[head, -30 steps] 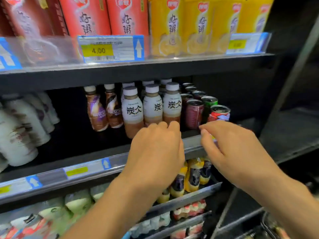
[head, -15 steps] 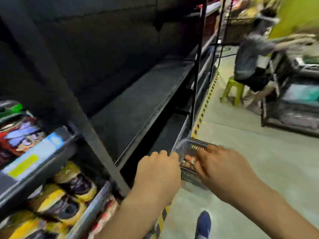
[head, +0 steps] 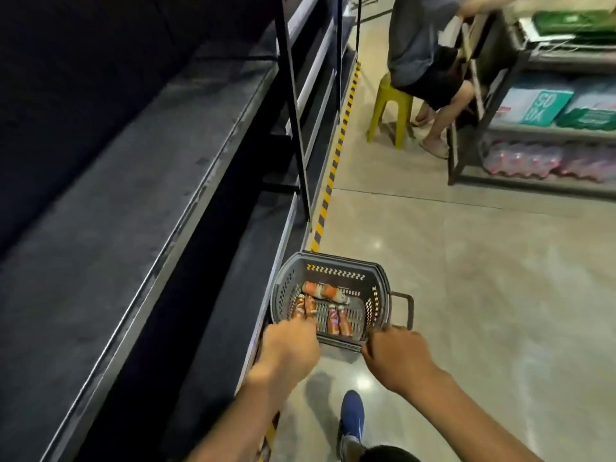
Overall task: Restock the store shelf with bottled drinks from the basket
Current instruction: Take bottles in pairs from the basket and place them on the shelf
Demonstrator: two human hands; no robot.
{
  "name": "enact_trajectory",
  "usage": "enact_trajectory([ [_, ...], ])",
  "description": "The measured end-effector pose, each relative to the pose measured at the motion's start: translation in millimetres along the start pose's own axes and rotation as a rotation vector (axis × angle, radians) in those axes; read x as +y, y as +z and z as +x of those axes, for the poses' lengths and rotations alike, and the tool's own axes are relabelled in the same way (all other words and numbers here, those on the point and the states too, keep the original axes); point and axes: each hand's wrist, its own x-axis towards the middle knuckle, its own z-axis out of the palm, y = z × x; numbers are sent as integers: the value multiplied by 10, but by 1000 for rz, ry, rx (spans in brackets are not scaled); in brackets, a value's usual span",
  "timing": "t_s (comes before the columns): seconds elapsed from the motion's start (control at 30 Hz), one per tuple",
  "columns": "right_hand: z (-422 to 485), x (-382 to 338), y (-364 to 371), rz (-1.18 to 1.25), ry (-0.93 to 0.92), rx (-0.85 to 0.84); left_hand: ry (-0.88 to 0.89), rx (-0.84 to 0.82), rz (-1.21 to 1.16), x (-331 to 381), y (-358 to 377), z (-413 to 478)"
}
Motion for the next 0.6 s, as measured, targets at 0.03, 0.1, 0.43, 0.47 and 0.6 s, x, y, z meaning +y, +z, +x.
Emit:
enact_trajectory([
  [0.03,157,80,56,17,16,-28,-6,-26,11,13,57,217],
  [0.1,479,199,169,35,36,-73,-31,-81,24,11,186,649],
  [0.43,2374,677,1364,83,124,-294,59,-339,47,-8,1534,2794],
  [0.47,2603,748,1572,85,144,-306,75,-344,52,-1,1738,3027],
  [0.6,3504,982,2535,114,228,-363,140,-361,56,7,2676,4010],
])
